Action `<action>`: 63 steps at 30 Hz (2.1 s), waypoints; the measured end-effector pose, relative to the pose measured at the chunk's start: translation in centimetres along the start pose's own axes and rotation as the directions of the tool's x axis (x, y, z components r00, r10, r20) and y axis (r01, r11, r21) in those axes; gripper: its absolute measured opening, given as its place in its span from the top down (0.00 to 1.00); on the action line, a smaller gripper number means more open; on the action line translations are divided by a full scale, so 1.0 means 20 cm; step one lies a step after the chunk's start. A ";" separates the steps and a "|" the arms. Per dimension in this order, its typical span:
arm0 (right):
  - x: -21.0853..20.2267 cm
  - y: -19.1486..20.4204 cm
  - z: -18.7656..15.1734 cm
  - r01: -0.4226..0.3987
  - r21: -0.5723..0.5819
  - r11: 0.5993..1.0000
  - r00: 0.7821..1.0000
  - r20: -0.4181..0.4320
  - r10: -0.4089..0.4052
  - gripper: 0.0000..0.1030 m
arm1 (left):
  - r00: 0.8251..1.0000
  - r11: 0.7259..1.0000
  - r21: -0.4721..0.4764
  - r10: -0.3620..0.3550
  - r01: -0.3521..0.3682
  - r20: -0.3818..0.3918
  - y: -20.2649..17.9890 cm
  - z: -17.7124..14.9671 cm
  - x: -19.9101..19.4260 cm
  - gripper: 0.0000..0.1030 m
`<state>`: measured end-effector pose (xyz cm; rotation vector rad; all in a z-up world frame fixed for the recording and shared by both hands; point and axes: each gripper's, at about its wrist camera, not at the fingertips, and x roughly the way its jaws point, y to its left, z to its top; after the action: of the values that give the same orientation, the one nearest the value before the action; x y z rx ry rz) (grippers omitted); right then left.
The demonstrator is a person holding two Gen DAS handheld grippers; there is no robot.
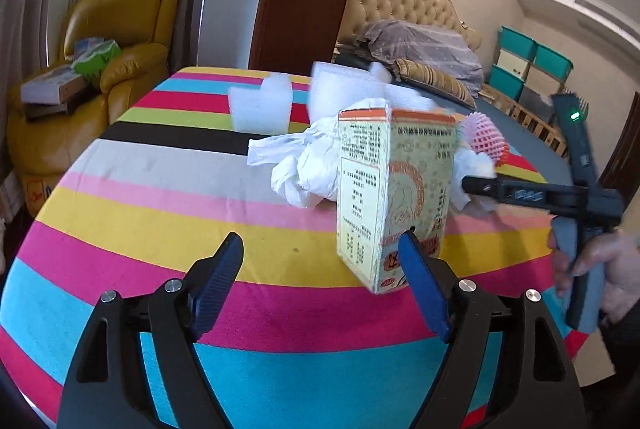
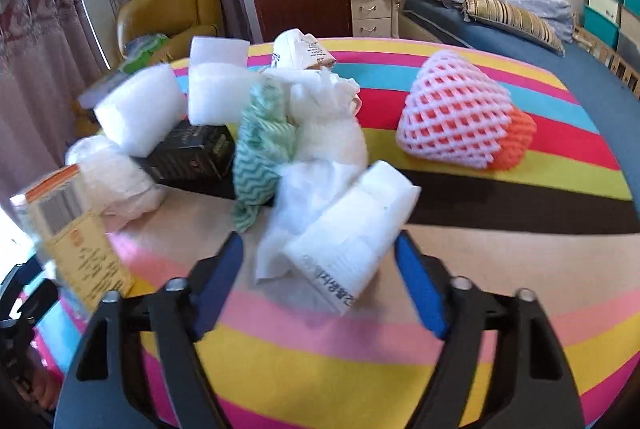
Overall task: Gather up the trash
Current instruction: 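Grasp the paper carton with the left tool while the right tool grasps the white tube, then carry the carton and white tube to the pink bin and release both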
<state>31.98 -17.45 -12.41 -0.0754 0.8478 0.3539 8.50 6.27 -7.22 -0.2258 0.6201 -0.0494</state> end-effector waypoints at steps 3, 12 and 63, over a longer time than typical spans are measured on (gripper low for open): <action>0.01 -0.01 -0.01 0.000 -0.006 1.000 1.000 -0.002 0.000 0.50 | 1.000 1.000 -0.002 -0.025 0.025 -0.008 -0.03 0.00 0.00 0.27; -0.12 -0.11 -0.13 0.009 0.016 1.000 0.998 0.060 -0.010 0.58 | 0.993 0.994 0.048 -0.093 0.097 -0.069 -0.21 0.01 0.10 0.24; -0.66 -0.40 -0.61 -0.074 0.104 0.992 0.977 0.205 0.052 0.58 | 0.994 0.965 0.248 -0.072 0.090 -0.078 -0.57 0.02 0.12 0.54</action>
<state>17.85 -31.18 -11.23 0.0900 0.6676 0.3671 10.91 -5.00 -5.61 -0.0034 0.6661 -0.2144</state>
